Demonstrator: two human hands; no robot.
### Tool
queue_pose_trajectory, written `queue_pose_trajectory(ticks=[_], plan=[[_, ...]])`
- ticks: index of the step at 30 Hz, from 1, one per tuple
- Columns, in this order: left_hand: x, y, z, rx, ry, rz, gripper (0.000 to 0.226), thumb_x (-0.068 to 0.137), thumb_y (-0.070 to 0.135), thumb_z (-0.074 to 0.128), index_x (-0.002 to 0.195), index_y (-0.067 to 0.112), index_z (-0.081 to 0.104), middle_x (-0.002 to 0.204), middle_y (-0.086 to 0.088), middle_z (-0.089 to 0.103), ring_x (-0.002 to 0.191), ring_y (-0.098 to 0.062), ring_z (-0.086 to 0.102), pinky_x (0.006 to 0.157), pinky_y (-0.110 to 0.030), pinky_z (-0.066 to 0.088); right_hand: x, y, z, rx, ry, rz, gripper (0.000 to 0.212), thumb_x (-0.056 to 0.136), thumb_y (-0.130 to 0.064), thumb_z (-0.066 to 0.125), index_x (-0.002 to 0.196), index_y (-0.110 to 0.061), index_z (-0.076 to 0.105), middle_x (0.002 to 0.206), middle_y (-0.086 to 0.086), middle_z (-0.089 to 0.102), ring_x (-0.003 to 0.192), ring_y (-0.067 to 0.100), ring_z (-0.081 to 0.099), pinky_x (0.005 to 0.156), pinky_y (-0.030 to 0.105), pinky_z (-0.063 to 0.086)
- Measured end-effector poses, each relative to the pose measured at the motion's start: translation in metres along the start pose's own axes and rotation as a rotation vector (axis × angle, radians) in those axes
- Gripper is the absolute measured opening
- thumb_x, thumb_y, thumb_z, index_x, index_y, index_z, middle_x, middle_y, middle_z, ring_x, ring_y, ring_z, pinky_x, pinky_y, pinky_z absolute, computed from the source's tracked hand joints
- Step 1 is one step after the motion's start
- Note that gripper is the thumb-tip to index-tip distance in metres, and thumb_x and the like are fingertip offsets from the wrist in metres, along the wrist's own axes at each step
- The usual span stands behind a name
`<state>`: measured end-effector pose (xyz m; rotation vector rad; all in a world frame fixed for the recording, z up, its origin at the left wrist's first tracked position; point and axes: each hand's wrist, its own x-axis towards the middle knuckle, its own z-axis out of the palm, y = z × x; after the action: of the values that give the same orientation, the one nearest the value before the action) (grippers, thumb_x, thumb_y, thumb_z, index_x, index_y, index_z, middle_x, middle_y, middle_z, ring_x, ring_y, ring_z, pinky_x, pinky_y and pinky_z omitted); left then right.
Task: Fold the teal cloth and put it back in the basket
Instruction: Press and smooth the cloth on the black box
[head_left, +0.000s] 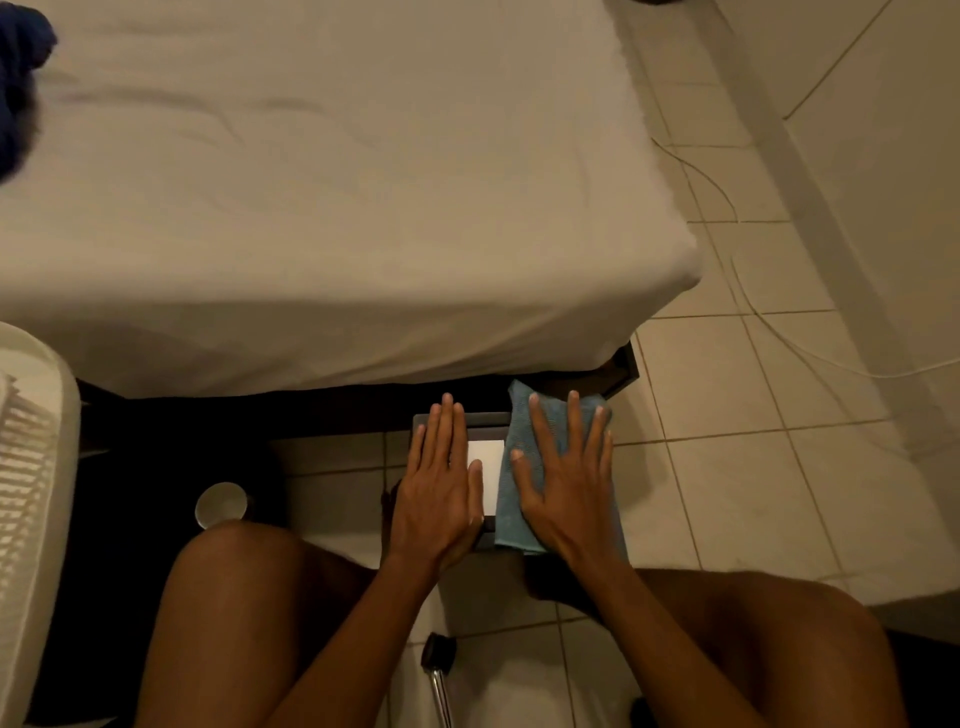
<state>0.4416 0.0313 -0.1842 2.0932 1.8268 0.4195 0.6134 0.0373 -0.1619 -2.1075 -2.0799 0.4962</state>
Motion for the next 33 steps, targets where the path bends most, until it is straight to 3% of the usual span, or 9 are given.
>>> queue_pose_trajectory(ticks=[3, 6, 12, 15, 17, 22, 27, 31, 33], plan=[[0.002, -0.001, -0.003, -0.017, -0.009, 0.016, 0.063, 0.105, 0.036, 0.018, 0.156, 0.007, -0.001, 0.166, -0.008, -0.009, 0.153, -0.016, -0.010, 0.124, -0.032, -0.002, -0.015, 0.004, -0.003, -0.031, -0.078, -0.170, 0.072, 0.096, -0.067, 0.024, 0.157, -0.039, -0.003, 0.165, 0.006, -0.021, 0.150, 0.034, -0.024, 0.121, 0.056, -0.008], [0.002, 0.004, -0.003, -0.023, -0.023, 0.020, 0.064, 0.104, 0.038, 0.017, 0.156, 0.007, -0.001, 0.165, -0.009, -0.009, 0.153, -0.017, -0.010, 0.124, -0.033, -0.002, -0.008, 0.016, -0.007, -0.052, -0.075, -0.224, 0.071, 0.097, -0.065, 0.029, 0.157, -0.041, 0.000, 0.166, 0.004, -0.020, 0.151, 0.032, -0.021, 0.122, 0.059, -0.001], [0.001, 0.000, -0.003, -0.003, -0.018, 0.002, 0.063, 0.104, 0.037, 0.018, 0.157, 0.008, 0.001, 0.166, -0.008, -0.006, 0.153, -0.016, -0.007, 0.125, -0.036, 0.004, 0.001, -0.014, 0.006, 0.003, 0.049, 0.190, 0.071, 0.099, -0.063, 0.027, 0.156, -0.040, -0.009, 0.166, 0.010, -0.015, 0.152, 0.035, -0.016, 0.123, 0.057, 0.004], [0.001, -0.001, -0.003, -0.013, -0.020, 0.010, 0.062, 0.104, 0.037, 0.019, 0.157, 0.009, 0.001, 0.166, -0.007, -0.006, 0.153, -0.016, -0.008, 0.125, -0.036, 0.003, -0.015, -0.007, 0.005, -0.029, -0.014, -0.020, 0.074, 0.098, -0.063, 0.030, 0.157, -0.038, -0.008, 0.165, 0.008, -0.021, 0.151, 0.032, -0.021, 0.122, 0.053, -0.006], [-0.001, -0.003, -0.004, 0.000, -0.034, 0.012, 0.062, 0.104, 0.037, 0.019, 0.157, 0.009, 0.000, 0.166, -0.007, -0.006, 0.153, -0.016, -0.009, 0.125, -0.036, 0.002, -0.006, 0.007, 0.001, -0.007, -0.035, -0.125, 0.074, 0.097, -0.063, 0.032, 0.157, -0.039, -0.006, 0.165, 0.004, -0.021, 0.152, 0.028, -0.019, 0.123, 0.053, -0.003], [0.004, 0.000, -0.004, 0.020, -0.027, 0.003, 0.062, 0.104, 0.039, 0.014, 0.157, 0.011, 0.001, 0.166, -0.006, -0.005, 0.153, -0.015, -0.008, 0.125, -0.039, 0.004, 0.002, 0.002, 0.001, 0.044, 0.040, 0.094, 0.075, 0.099, -0.059, 0.034, 0.157, -0.036, -0.007, 0.167, 0.004, -0.015, 0.153, 0.026, -0.013, 0.124, 0.050, 0.005], [0.002, 0.001, -0.004, 0.017, -0.013, -0.003, 0.062, 0.104, 0.038, 0.016, 0.157, 0.011, 0.002, 0.166, -0.006, -0.003, 0.153, -0.015, -0.007, 0.125, -0.039, 0.002, -0.013, 0.022, 0.000, -0.020, -0.017, -0.156, 0.074, 0.098, -0.063, 0.028, 0.158, -0.034, -0.003, 0.167, 0.002, -0.013, 0.153, 0.020, -0.015, 0.124, 0.045, -0.002], [0.001, 0.003, -0.003, 0.017, -0.010, -0.016, 0.061, 0.104, 0.036, 0.020, 0.157, 0.011, 0.002, 0.166, -0.006, -0.002, 0.153, -0.016, -0.006, 0.125, -0.040, 0.004, 0.015, 0.022, -0.002, 0.194, 0.012, 0.164, 0.073, 0.097, -0.066, 0.028, 0.156, -0.041, -0.008, 0.167, 0.000, -0.011, 0.154, 0.024, -0.007, 0.122, 0.053, 0.017], [0.000, 0.000, -0.004, 0.018, -0.009, -0.007, 0.061, 0.104, 0.035, 0.022, 0.157, 0.012, 0.003, 0.166, -0.005, -0.001, 0.153, -0.015, -0.005, 0.125, -0.039, 0.004, 0.004, 0.014, 0.004, 0.172, 0.055, 0.219, 0.074, 0.097, -0.065, 0.025, 0.156, -0.039, -0.010, 0.167, 0.003, -0.011, 0.154, 0.026, -0.007, 0.123, 0.054, 0.015]])
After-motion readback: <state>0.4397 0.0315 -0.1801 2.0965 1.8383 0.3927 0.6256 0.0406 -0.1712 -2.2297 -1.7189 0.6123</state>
